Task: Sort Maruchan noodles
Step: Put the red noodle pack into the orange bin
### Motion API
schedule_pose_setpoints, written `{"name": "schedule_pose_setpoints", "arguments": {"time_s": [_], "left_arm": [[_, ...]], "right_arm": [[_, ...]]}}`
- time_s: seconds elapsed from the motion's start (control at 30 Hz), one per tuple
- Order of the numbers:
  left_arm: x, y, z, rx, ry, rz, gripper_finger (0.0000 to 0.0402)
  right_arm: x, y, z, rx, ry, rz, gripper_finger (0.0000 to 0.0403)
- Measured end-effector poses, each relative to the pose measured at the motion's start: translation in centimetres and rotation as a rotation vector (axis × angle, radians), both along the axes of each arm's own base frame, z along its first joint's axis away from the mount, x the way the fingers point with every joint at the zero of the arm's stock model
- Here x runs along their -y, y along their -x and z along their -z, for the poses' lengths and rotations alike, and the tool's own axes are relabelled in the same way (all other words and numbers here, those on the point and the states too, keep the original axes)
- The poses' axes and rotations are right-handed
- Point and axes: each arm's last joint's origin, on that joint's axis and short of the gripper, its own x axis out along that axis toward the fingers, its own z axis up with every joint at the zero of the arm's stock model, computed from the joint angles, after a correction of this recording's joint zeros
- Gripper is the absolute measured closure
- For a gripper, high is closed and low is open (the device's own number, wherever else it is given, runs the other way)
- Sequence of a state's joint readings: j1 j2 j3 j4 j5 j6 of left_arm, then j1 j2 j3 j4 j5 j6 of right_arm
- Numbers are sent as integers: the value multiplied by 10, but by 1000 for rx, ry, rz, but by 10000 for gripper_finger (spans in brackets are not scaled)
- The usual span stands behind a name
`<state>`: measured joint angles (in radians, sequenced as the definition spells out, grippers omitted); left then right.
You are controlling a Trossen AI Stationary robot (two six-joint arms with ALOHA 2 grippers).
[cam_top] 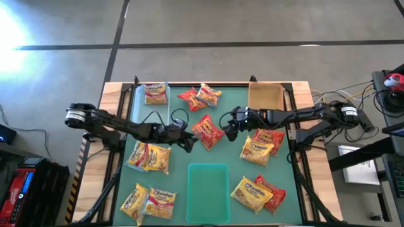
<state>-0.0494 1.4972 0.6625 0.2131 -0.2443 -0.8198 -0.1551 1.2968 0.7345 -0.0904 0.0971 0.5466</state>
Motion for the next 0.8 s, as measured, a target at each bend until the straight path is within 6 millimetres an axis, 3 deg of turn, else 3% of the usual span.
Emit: {"name": "schedule_pose_setpoints", "arguments": {"time_s": [0.5, 0.8], "left_arm": [[-2, -33, 52, -242, -87, 16, 228], [-9, -39, 62, -258, -166, -40, 228]], "right_arm": [[6, -17, 27, -16, -40, 20, 204], [13, -21, 32, 4, -35, 40, 204]]}}
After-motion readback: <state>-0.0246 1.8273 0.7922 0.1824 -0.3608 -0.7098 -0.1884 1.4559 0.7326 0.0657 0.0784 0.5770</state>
